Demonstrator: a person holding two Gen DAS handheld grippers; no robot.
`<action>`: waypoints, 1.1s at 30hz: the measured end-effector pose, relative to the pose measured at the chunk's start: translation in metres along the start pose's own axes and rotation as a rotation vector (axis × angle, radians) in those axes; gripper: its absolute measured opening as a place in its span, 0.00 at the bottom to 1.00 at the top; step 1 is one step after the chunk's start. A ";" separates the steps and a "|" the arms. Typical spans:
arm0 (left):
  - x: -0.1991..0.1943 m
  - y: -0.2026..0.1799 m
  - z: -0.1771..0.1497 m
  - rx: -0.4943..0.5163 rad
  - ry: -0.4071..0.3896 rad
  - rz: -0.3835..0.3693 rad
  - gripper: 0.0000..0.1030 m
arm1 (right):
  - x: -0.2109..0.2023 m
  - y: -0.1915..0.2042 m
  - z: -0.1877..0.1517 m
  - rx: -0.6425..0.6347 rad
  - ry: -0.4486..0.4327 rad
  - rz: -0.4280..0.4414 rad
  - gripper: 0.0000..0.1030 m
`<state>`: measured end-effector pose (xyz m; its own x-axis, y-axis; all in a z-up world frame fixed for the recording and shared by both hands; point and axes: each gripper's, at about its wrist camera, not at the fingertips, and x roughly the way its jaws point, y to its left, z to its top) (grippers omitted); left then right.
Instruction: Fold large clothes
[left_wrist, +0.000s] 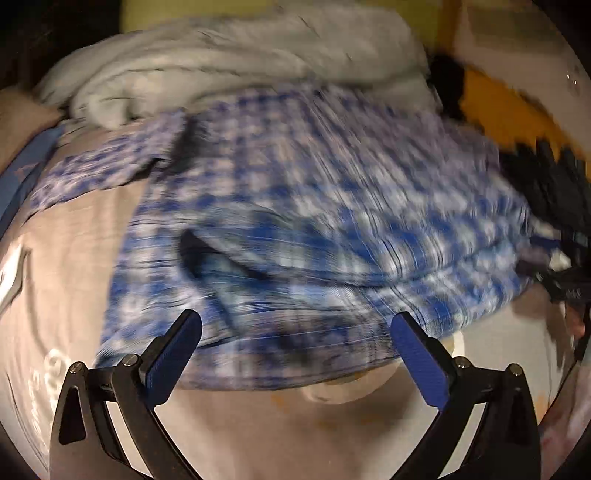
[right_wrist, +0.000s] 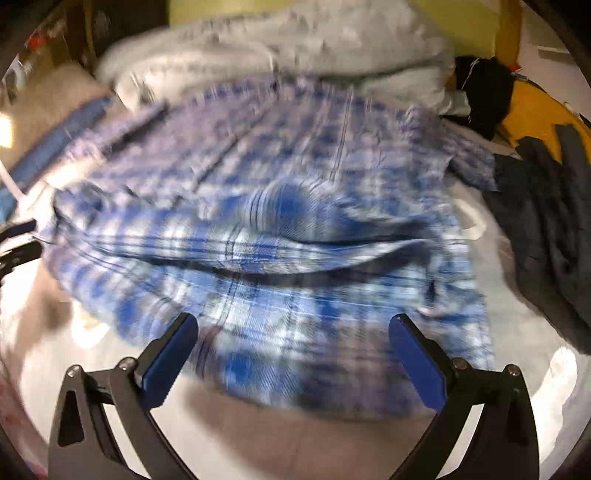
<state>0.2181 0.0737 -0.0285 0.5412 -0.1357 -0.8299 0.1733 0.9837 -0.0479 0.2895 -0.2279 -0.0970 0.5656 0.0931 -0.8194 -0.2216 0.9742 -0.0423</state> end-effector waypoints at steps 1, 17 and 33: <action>0.011 -0.005 0.004 0.026 0.045 0.015 0.96 | 0.007 0.003 0.002 -0.006 0.023 -0.020 1.00; 0.007 0.041 0.065 -0.104 -0.140 0.159 0.89 | -0.009 -0.049 0.054 0.192 -0.177 -0.117 1.00; -0.005 0.124 -0.016 -0.210 -0.079 0.317 0.93 | -0.033 -0.094 -0.012 0.105 -0.201 -0.120 0.85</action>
<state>0.2239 0.1985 -0.0387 0.6039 0.1786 -0.7768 -0.1803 0.9799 0.0851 0.2823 -0.3246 -0.0728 0.7315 0.0045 -0.6818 -0.0660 0.9958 -0.0643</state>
